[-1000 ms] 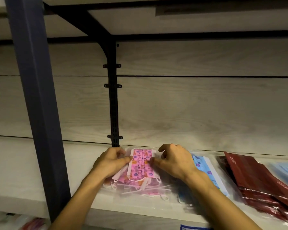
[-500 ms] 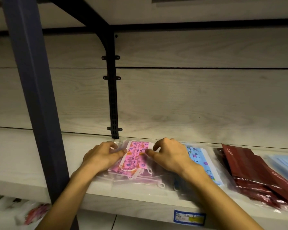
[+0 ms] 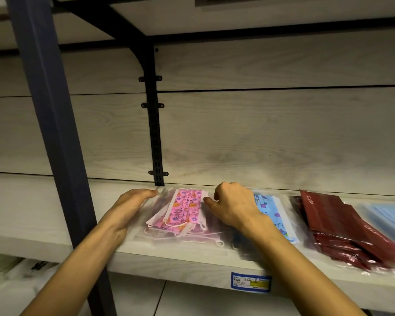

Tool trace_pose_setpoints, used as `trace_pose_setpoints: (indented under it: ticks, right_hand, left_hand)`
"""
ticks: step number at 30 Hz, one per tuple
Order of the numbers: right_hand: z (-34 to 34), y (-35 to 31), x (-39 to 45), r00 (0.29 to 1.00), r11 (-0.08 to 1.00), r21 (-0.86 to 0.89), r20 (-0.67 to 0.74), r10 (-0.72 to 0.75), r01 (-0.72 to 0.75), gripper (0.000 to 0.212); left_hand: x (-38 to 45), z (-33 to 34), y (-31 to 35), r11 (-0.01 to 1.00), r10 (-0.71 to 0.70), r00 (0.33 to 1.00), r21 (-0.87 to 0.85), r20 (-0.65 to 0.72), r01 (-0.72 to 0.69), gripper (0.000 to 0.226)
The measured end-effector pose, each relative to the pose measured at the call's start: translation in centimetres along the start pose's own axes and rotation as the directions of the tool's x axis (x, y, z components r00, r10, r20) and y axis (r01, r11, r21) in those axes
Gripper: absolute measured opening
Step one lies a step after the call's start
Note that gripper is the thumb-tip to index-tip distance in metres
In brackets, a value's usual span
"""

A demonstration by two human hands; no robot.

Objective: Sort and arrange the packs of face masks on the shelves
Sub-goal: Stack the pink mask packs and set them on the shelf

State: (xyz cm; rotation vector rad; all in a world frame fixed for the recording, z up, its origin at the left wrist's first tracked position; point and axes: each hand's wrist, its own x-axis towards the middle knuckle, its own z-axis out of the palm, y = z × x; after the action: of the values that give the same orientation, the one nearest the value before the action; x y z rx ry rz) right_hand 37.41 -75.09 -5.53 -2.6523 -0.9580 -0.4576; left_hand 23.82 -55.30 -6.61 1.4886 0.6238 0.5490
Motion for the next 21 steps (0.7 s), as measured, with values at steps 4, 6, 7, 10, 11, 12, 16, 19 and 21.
trace_pose_setpoints:
  ticks: [4,6,7,10,11,12,16,19,21]
  right_hand:
    - [-0.2,0.2,0.1,1.0,1.0,-0.023,0.009,0.0,0.0,0.043]
    - [-0.3,0.2,0.1,1.0,1.0,-0.004,0.023,0.012,-0.012,0.044]
    - [-0.2,0.2,0.2,0.999,0.999,0.029,0.04,0.021,-0.022,0.047]
    - [-0.1,0.2,0.3,0.995,0.986,0.162,0.095,0.011,-0.026,0.05]
    - [-0.2,0.2,0.3,0.994,0.981,0.194,0.111,0.003,-0.025,0.049]
    - [-0.3,0.1,0.3,0.992,0.975,0.221,0.127,-0.004,-0.024,0.047]
    - [-0.3,0.0,0.4,0.983,0.949,0.312,0.181,-0.027,-0.032,0.047]
    - [-0.2,-0.2,0.4,0.975,0.923,0.382,0.219,-0.042,-0.046,0.045]
    - [-0.3,-0.4,0.2,0.971,0.907,0.418,0.232,-0.055,-0.049,0.041]
  left_hand:
    - [-0.1,-0.4,0.8,0.978,-0.134,0.99,-0.157,0.052,0.14,0.014]
    - [-0.2,-0.4,1.1,0.972,-0.173,0.98,-0.145,0.101,0.187,0.018]
    - [-0.1,-0.4,1.0,0.971,-0.179,0.978,-0.139,0.11,0.193,0.018]
    - [-0.1,-0.1,0.9,0.978,-0.176,0.977,-0.093,0.12,0.187,0.013]
    - [-0.2,0.0,0.9,0.979,-0.174,0.977,-0.081,0.124,0.185,0.012]
    - [-0.4,0.1,0.9,0.98,-0.176,0.975,-0.066,0.135,0.186,0.012]
    - [-0.7,0.4,1.6,0.981,-0.172,0.97,-0.056,0.171,0.184,0.009]
    - [-1.0,0.5,2.0,0.972,-0.206,0.962,-0.072,0.182,0.222,0.011]
    - [-1.0,0.6,1.8,0.965,-0.233,0.957,-0.083,0.172,0.249,0.021]
